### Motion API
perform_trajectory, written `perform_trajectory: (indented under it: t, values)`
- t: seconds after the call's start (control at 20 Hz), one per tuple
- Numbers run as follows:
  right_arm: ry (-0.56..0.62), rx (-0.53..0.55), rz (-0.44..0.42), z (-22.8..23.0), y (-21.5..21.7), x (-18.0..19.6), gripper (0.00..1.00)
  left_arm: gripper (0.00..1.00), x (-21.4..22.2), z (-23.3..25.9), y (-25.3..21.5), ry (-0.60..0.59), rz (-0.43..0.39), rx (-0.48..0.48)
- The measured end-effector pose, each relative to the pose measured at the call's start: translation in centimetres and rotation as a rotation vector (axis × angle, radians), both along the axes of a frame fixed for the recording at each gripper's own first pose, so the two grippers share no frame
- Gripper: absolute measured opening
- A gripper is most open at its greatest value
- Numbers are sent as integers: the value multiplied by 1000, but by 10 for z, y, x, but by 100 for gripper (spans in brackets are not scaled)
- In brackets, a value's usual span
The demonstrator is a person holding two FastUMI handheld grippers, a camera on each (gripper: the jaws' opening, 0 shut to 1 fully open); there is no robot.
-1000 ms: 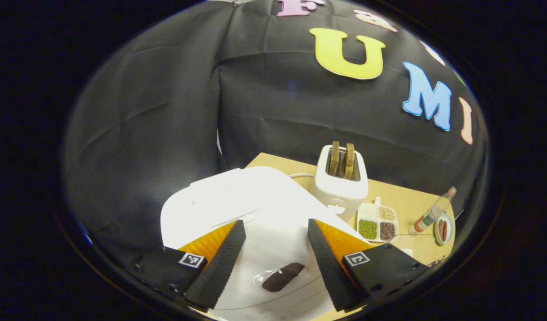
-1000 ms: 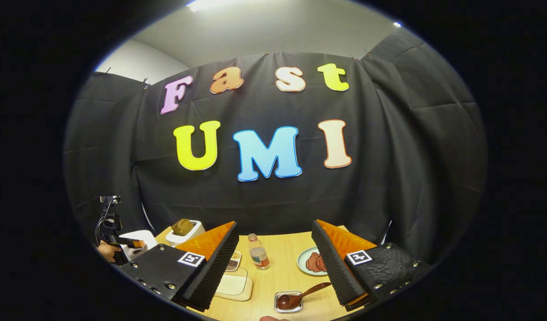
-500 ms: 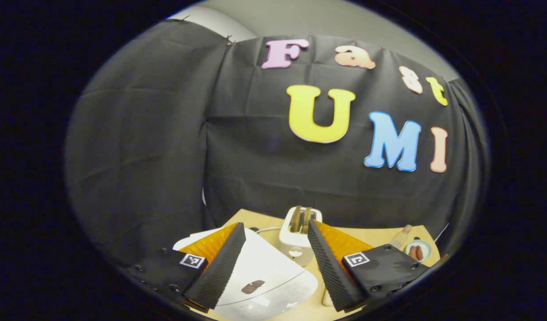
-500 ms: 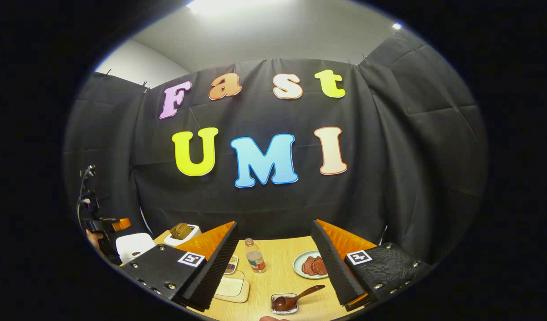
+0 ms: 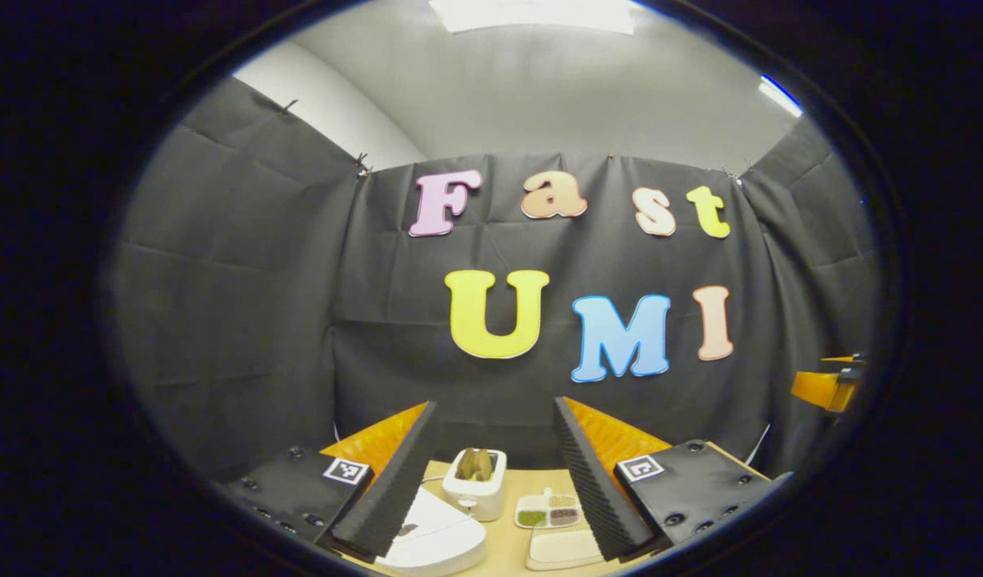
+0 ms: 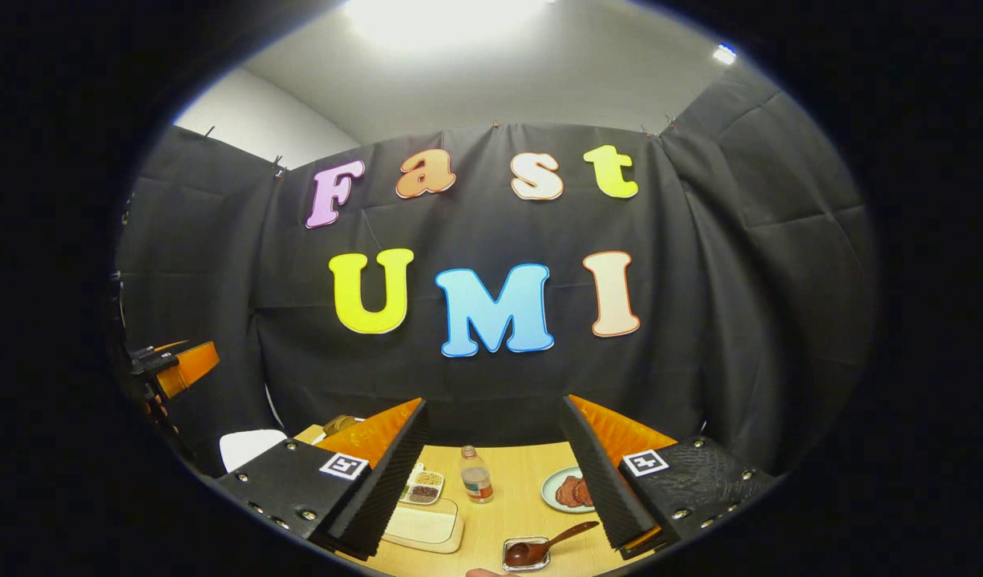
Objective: Close the left gripper, press the button to open the rice cooker; take a wooden spoon from the chopstick holder with the right hand, scoop a spoonful of rice and pour it into the rice cooker, then put the wooden spoon back into the chopstick holder.
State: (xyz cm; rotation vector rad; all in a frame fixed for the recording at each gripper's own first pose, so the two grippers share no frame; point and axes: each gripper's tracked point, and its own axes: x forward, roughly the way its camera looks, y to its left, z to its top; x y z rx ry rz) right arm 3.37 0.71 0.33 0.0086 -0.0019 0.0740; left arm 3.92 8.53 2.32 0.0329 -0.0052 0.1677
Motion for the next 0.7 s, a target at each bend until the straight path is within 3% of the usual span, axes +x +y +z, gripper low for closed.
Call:
perform_trajectory:
  t: [0.25, 0.45, 0.65, 0.7]
  values:
    - [-15, -22, 21, 5, 19, -7, 99, 95, -7, -13, -39, 25, -62, -19]
    - [-34, -15, 51, 12, 30, -8, 100, 96, -11, 1, -45, 0, -68, 22]
    - [-49, -21, 61, 13, 35, -8, 96, 97, -11, 3, -46, -3, -75, 6]
    - [-46, -19, 64, 11, 36, -8, 100, 97, -10, 1, -44, 5, -72, 0]
